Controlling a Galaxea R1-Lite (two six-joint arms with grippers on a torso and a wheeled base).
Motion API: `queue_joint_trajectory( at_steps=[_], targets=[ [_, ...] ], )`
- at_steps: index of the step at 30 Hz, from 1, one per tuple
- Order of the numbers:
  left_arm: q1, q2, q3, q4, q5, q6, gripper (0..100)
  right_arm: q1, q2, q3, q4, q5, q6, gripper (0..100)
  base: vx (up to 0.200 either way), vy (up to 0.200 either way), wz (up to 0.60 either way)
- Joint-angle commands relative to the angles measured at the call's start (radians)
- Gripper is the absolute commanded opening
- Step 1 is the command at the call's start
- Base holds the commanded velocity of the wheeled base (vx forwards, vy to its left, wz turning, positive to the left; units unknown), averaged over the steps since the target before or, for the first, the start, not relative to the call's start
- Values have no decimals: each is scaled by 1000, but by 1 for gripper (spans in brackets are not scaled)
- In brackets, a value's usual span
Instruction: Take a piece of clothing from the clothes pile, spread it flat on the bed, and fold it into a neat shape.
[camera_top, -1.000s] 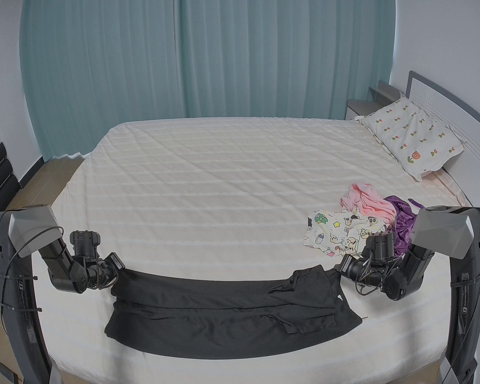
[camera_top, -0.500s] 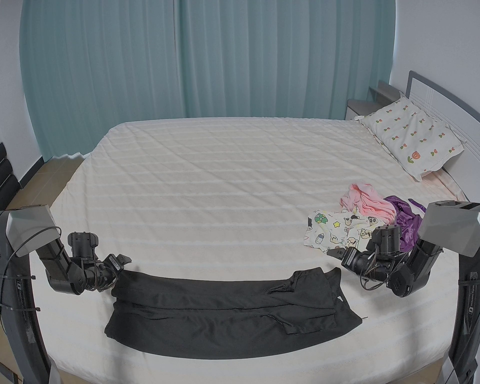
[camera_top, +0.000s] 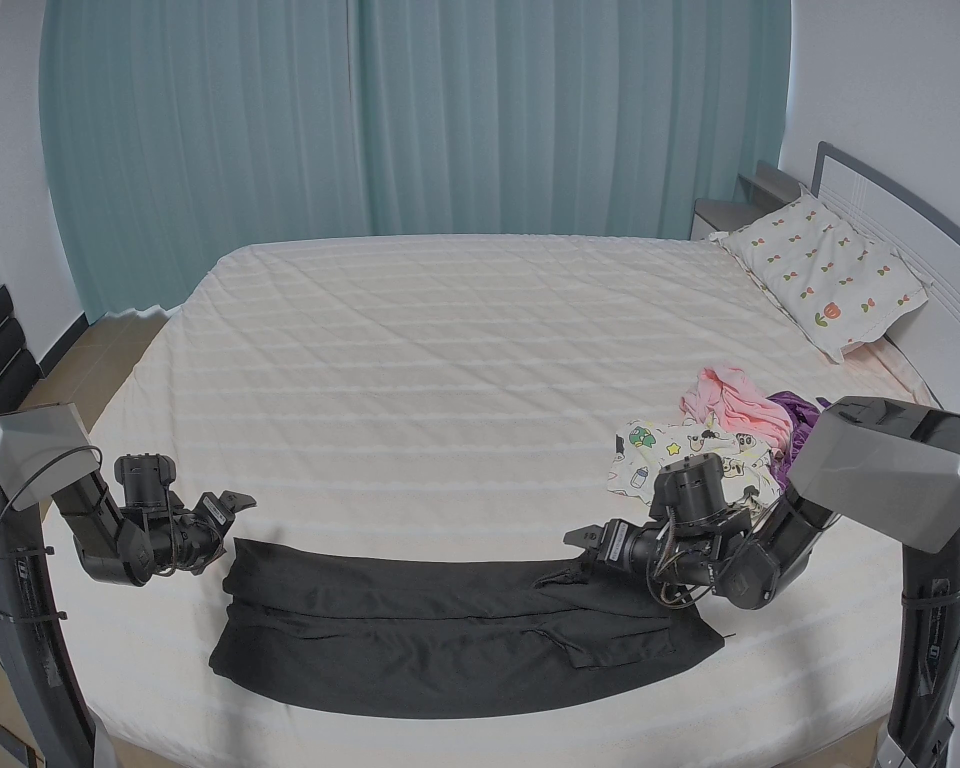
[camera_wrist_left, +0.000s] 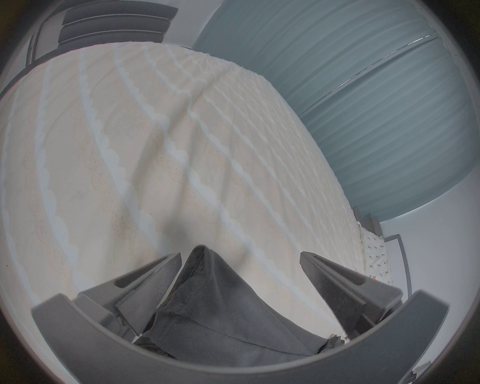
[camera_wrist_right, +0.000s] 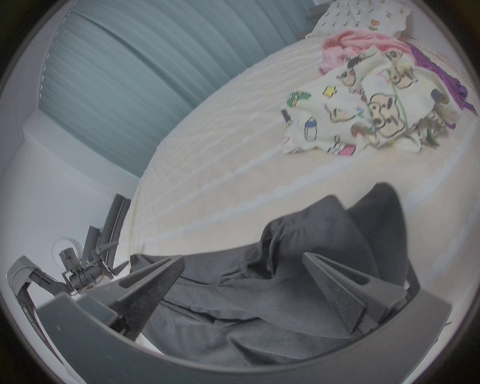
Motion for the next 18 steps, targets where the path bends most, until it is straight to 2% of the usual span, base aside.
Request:
queue_joint_trajectory(
  at_steps=[1, 7, 13, 14, 18],
  targets=[
    [2, 4, 20, -34, -2, 1, 100, 45, 65, -67, 50, 2, -5, 100, 0, 0, 0],
    [0, 6, 24, -45, -2, -1, 100, 49, 67, -117, 128, 5, -22, 100, 0, 0, 0],
    [2, 6, 26, -45, 0, -1, 100, 82, 70, -155, 188, 4, -37, 100, 0, 0, 0],
    [2, 6, 24, -45, 0, -1, 100, 95, 73, -189, 235, -2, -62, 100, 0, 0, 0],
    [0, 6, 24, -45, 0, 1, 100, 108, 73, -202, 249, -4, -79, 100, 0, 0, 0]
  ],
)
